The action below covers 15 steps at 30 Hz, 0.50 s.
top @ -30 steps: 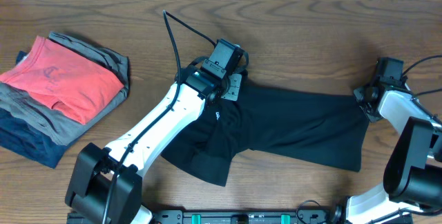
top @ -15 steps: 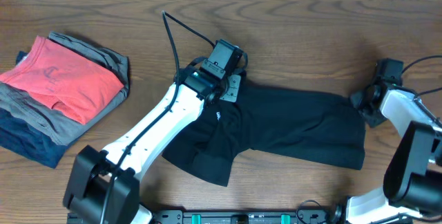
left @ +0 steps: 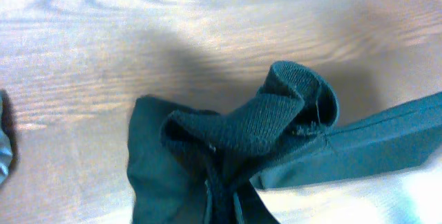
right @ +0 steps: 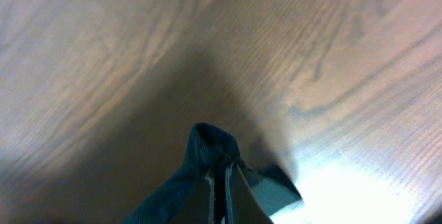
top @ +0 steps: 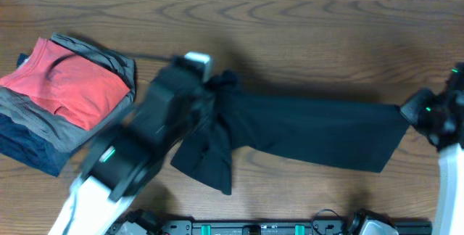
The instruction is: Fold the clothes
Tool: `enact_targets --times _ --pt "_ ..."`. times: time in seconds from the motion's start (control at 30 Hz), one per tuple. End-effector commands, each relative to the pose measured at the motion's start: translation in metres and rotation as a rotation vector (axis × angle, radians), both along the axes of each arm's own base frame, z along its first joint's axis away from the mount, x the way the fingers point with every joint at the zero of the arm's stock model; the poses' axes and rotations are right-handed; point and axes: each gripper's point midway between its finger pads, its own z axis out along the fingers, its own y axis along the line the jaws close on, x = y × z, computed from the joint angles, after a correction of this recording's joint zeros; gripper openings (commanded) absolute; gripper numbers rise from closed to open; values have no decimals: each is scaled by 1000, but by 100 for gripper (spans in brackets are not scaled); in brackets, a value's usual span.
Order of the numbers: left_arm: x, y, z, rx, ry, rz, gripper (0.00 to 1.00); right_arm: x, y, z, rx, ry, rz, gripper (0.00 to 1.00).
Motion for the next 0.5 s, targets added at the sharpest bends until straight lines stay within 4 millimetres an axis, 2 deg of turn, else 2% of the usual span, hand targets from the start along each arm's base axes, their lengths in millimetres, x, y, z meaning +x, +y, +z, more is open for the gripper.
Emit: enact_targets --times 0.0,0.13,0.23,0.33,0.47 --pt "-32 8 42 -104 -72 -49 6 -14 2 43 -47 -80 55 1" --pt "-73 24 67 -142 -57 -83 6 -36 11 81 -75 -116 108 1" --pt "-89 34 79 -137 -39 -79 6 -49 17 102 -101 -117 140 1" --pt "-87 33 85 -135 -36 -79 6 -52 18 116 -117 -122 157 1" --pt "-60 23 76 -79 -16 -65 6 -33 14 114 -107 -122 188 1"
